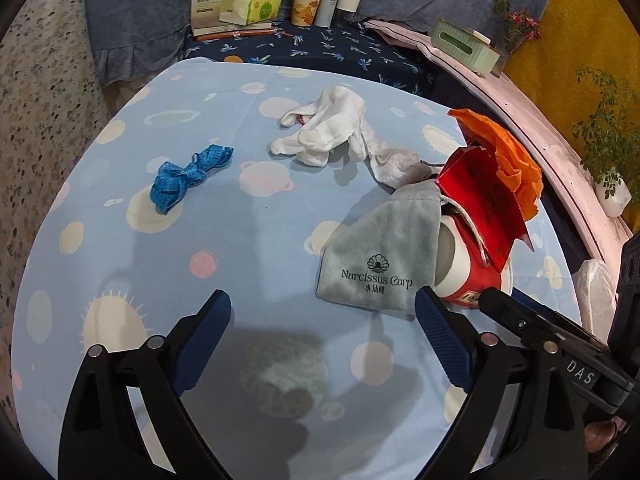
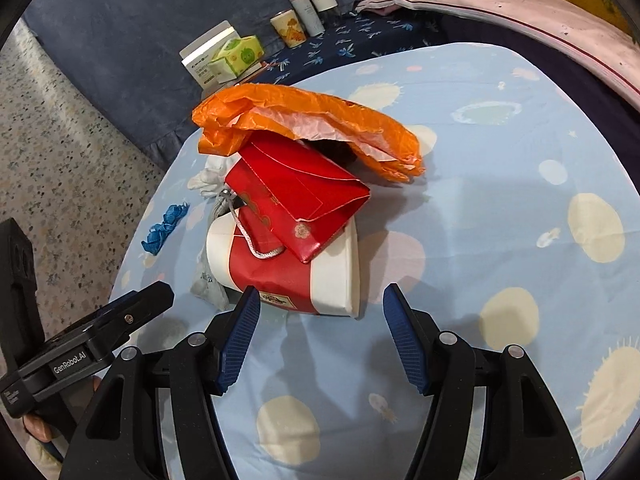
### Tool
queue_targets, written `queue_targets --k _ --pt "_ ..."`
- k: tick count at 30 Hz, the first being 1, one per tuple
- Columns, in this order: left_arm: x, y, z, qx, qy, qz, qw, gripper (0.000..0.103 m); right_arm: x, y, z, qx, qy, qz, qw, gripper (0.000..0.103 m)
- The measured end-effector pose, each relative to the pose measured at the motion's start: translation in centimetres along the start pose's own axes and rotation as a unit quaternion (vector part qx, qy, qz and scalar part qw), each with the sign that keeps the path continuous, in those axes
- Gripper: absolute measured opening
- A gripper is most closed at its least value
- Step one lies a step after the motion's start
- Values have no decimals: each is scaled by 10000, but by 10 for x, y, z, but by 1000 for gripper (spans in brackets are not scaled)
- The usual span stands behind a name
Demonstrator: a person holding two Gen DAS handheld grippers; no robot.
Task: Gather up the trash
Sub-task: 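Grasp the red-white paper cup with the right gripper while the left grasps the grey cloth bag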
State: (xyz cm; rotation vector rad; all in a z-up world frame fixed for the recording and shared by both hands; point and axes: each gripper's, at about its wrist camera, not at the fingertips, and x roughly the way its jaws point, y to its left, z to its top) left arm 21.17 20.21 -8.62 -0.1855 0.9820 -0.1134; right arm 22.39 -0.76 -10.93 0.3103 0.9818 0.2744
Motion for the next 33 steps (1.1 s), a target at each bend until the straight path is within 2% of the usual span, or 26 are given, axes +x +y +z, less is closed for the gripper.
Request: queue_targets --k 1,3,5,8,11,17,21,26,29,30,31,32,33 --pt "3 -1 1 23 25 -8 10000 89 1 3 0 -35 5 30 10000 61" --pt "7 -1 3 35 72 -33 10000 89 0 9 0 -119 19 86 9999 52" --pt "9 -2 4 42 94 -77 9999 89 1 14 0 -229 55 83 9997 37" --pt "10 -4 3 78 99 -123 9998 89 -3 20 -4 -351 96 207 9991 20" --pt "11 -7 1 139 115 -137 9997 89 -10 27 -8 -496 66 317 9982 12" --pt "11 -14 -2 207 109 -201 9995 89 -40 32 -15 -558 -128 220 9981 5" --pt "16 -23 -1 288 118 -199 9993 89 -61 21 -16 -347 -246 19 9991 5" --pt "35 -29 2 291 222 -24 9993 88 -75 8 -16 -133 -310 -231 9992 5" --pt "40 -35 2 403 188 123 9989 73 -82 2 -18 -39 -346 -291 9990 5" --pt "39 -37 1 451 174 100 9988 62 -84 1 -18 -14 -364 -324 9988 5" --pt "39 -39 0 488 192 76 9986 60 -85 0 -18 7 -382 -360 9986 5" --pt "38 -41 0 515 191 71 9985 52 -87 -1 -19 26 -394 -385 9985 5" --pt "37 -42 -1 536 198 44 9984 38 -88 -3 -19 56 -402 -400 9984 5"
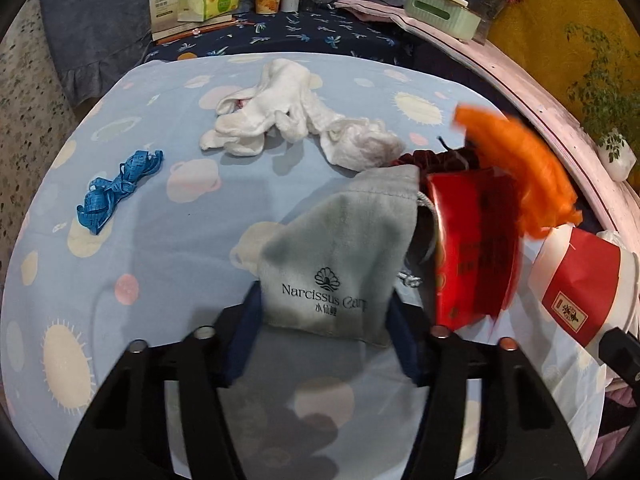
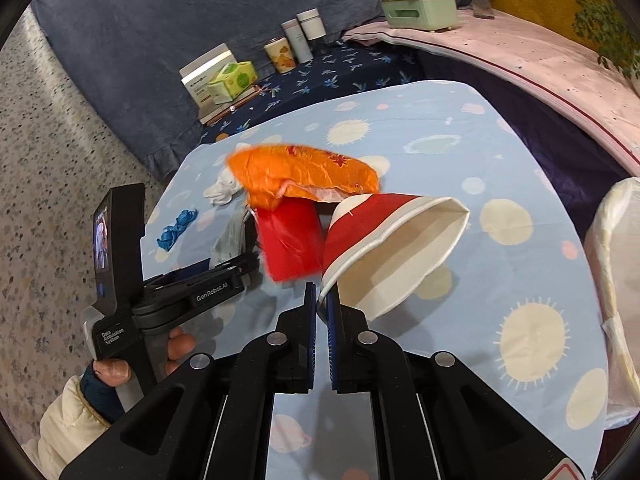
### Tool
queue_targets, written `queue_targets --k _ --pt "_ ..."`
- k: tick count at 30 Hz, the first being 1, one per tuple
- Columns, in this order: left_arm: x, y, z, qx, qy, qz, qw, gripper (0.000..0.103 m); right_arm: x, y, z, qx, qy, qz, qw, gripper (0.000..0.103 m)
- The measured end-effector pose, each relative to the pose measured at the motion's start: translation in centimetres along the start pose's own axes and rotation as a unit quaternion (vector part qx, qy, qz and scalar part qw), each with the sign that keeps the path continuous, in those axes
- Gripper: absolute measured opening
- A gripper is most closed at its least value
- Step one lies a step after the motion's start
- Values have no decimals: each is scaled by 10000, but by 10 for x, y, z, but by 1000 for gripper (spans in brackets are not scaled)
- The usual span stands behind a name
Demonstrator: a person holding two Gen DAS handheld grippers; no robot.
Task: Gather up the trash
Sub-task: 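Grasp the red-white paper cup with the right gripper while the left grasps the grey cloth bag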
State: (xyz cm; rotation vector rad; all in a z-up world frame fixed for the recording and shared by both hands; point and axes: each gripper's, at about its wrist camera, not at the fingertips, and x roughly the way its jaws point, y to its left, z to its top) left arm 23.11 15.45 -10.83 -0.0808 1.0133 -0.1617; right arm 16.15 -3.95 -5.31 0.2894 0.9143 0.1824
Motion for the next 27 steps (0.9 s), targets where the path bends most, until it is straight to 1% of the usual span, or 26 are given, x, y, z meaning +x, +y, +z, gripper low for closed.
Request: queue_targets --k 1,2,3,4,8,14,23,27 --pt "0 -1 0 26 21 -31 10000 31 -1 -2 -1 30 -4 -3 10000 5" --pt "-1 -2 -1 40 49 -55 10000 22 -2 -2 -1 46 -6 -7 10000 5" --pt "-2 -3 -1 31 63 -74 9999 14 -3 -3 -2 60 -9 -19 10000 5" --pt "-4 -4 -2 13 70 -106 9999 13 -4 -3 -3 70 -16 -28 10000 5" --pt "-19 -10 -7 -28 -9 -161 9999 11 -16 -3 -5 79 -116 -12 9999 5" --pt "-54 -24 -8 -76 -229 -306 9992 10 -39 -4 -1 124 -352 13 9993 5" --pt "-110 -61 -1 13 -677 -548 9962 10 -83 -12 4 187 -786 91 9967 5" --pt "-127 -82 3 143 -790 -695 9943 10 -105 -20 4 231 -998 98 9947 5"
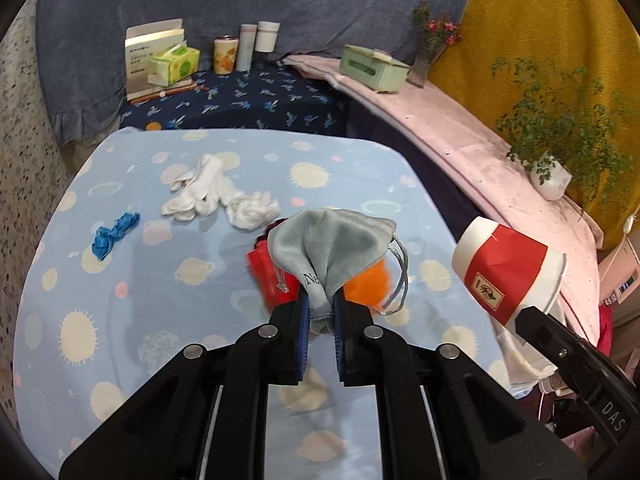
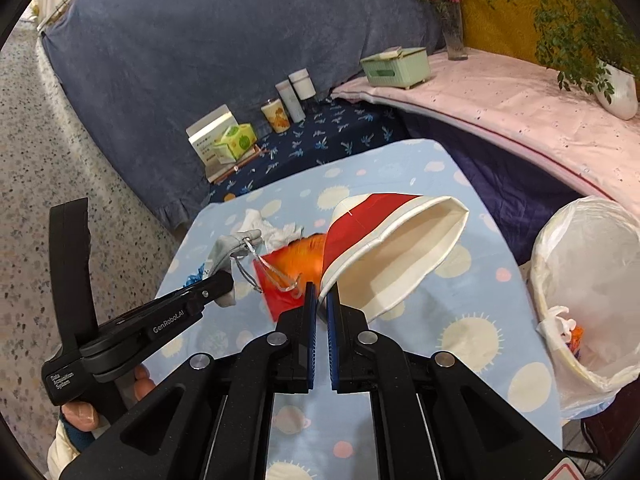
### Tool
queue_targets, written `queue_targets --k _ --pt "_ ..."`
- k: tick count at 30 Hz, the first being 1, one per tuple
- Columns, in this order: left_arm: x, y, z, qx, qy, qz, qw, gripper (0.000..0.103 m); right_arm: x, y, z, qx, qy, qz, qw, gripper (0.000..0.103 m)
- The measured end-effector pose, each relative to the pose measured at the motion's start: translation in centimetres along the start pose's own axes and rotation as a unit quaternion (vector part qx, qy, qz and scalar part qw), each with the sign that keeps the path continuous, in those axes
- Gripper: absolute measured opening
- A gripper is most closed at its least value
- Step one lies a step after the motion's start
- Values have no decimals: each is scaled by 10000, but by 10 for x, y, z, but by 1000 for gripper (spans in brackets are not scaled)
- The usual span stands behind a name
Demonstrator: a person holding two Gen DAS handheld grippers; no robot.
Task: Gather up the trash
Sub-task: 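Grasp the red-white paper cup with the right gripper while the left grasps the grey cloth bag, then carry cup and grey bag over the white bin and open both grippers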
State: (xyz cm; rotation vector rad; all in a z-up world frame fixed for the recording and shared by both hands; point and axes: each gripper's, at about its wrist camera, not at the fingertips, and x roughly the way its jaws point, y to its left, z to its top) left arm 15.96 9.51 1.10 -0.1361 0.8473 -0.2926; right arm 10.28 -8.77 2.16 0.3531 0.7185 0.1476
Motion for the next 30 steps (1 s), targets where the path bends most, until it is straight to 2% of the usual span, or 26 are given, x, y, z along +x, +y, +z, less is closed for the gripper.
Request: queue_targets --k 7,17,30 --pt "-14 -53 4 357 -100 -290 9989 10 -33 -24 9 170 -329 -61 9993 5" --pt "-7 -132 1 911 -4 -673 9936 10 -72 -77 9 558 -666 -346 9956 6" --pt "20 -230 -17 1567 375 -1225 9793 10 -99 -154 -4 1130 -826 -824 9867 6"
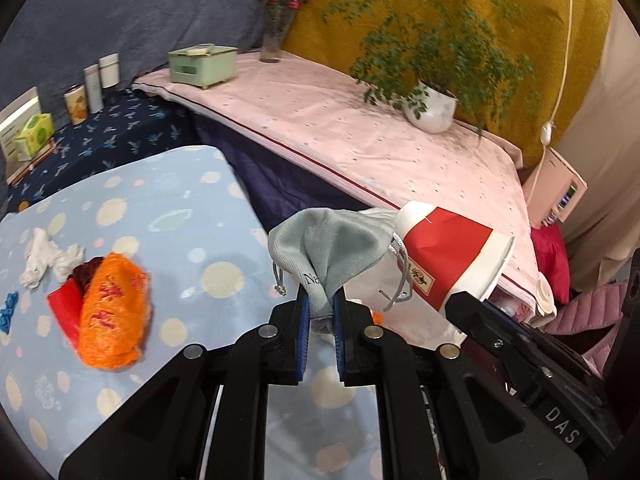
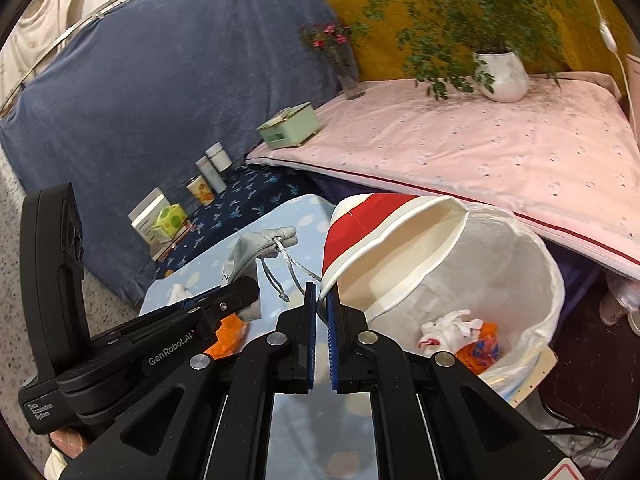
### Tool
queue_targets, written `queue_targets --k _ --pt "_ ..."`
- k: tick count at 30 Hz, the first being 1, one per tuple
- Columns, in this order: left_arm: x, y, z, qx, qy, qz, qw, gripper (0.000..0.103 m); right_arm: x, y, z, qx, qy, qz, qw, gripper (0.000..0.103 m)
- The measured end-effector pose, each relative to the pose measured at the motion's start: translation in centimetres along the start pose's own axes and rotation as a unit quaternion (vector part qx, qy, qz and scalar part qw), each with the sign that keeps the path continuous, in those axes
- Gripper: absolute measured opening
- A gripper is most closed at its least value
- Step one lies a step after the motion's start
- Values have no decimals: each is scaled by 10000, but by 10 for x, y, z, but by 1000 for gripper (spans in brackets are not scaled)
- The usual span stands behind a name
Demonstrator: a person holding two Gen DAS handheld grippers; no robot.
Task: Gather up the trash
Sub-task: 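Carry cup and grey bag over the white bin and open both grippers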
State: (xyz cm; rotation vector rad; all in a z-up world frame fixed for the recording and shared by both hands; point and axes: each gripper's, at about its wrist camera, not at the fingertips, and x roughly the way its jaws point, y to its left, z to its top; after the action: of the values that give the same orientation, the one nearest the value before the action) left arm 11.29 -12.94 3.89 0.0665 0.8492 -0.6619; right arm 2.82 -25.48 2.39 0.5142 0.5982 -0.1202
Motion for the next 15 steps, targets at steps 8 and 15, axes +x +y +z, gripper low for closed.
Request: queue_targets --k 8,15 --pt "38 -41 3 297 321 -272 9987 10 0 -44 3 308 -20 -288 9991 6" --pt "64 -58 4 385 523 -436 9969 14 6 -69 2 504 13 -441 9978 6"
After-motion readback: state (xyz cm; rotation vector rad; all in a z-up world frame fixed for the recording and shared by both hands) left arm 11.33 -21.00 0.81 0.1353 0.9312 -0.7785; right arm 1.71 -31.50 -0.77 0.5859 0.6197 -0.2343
